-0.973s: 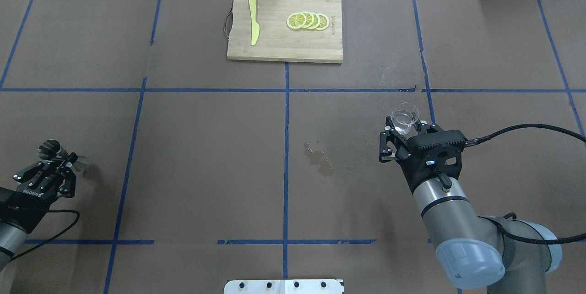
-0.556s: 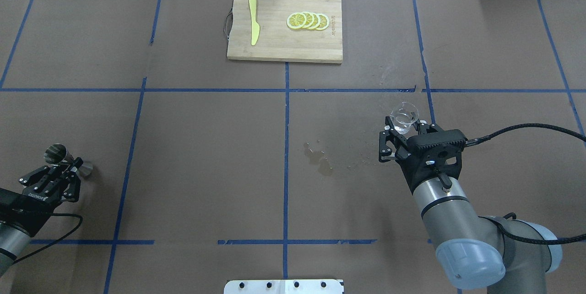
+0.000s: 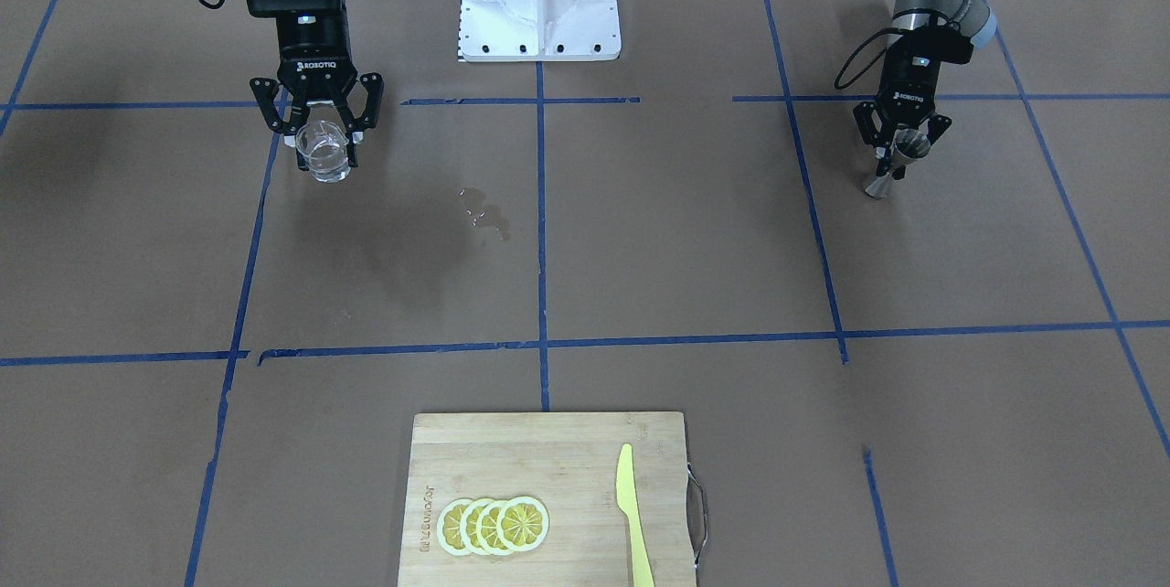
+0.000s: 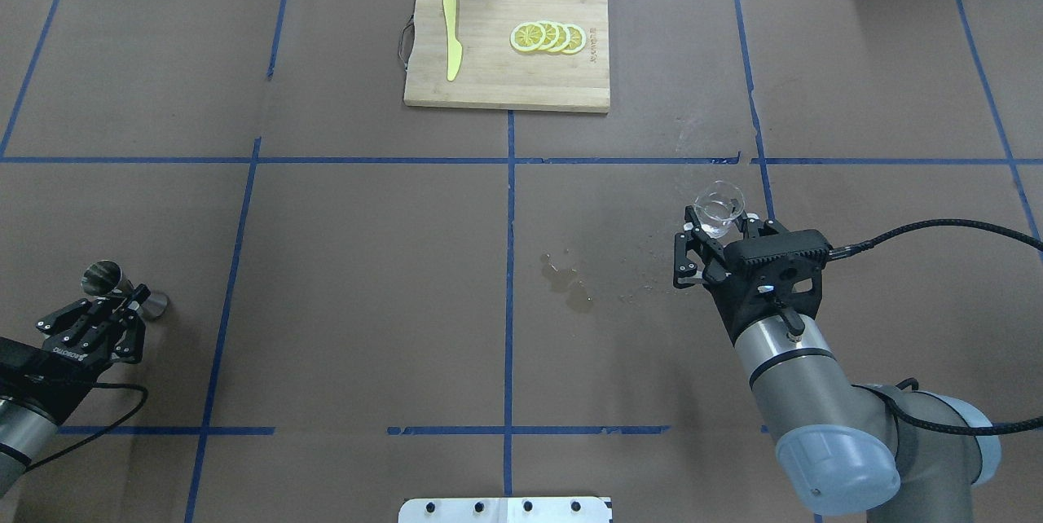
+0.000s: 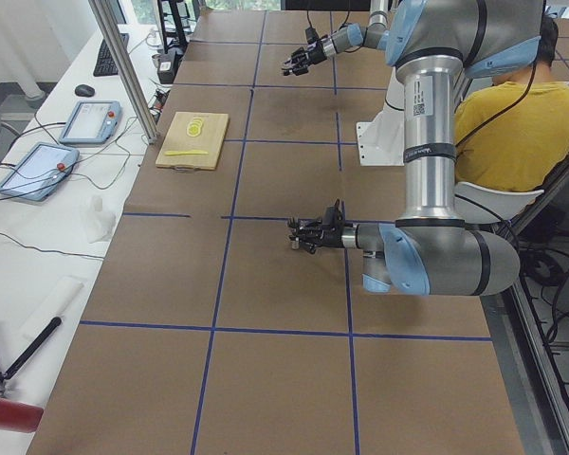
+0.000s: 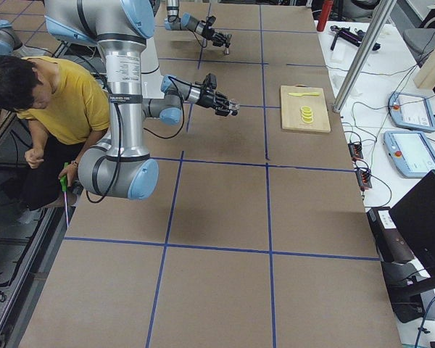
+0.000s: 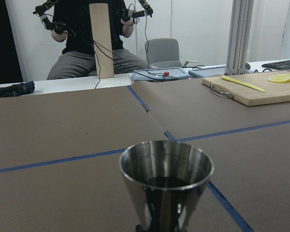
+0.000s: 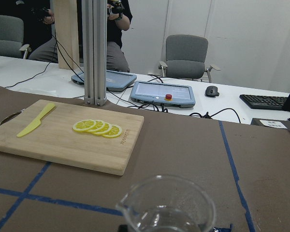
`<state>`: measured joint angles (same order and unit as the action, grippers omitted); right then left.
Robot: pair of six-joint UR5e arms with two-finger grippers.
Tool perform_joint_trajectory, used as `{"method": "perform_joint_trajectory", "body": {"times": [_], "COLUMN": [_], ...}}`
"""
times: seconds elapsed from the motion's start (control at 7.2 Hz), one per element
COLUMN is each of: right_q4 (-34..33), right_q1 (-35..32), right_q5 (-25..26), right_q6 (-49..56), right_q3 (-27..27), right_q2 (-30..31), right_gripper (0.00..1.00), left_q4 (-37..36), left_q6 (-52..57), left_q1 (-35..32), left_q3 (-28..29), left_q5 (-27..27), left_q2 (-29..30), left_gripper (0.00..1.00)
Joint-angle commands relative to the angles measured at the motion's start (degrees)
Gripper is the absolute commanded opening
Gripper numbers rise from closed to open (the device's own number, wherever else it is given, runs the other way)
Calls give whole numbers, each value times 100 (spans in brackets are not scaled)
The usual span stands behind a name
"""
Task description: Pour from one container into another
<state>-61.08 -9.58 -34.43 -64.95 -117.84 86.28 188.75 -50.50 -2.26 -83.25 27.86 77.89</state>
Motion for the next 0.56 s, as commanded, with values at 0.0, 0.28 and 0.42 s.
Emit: {"method": "perform_joint_trajectory", "body": {"times": [0.0,0.28,0.42], "right_q4": [0,0,0], "right_q1": [0,0,0], "right_q5": [-2,7,7], "right_q6": [0,0,0], "right_q3": [-3,-3,-3], "right_q2": [-6,-6,-6], "right_gripper": [0,0,0], "left_q4": [-5,-5,-5], "left_q6": [5,5,5], "left_q1": [33,50,59], "left_q3": [11,37,63], "left_q5": [0,0,-9], "left_q2": [7,25,25], "left_gripper": [0,14,61]}}
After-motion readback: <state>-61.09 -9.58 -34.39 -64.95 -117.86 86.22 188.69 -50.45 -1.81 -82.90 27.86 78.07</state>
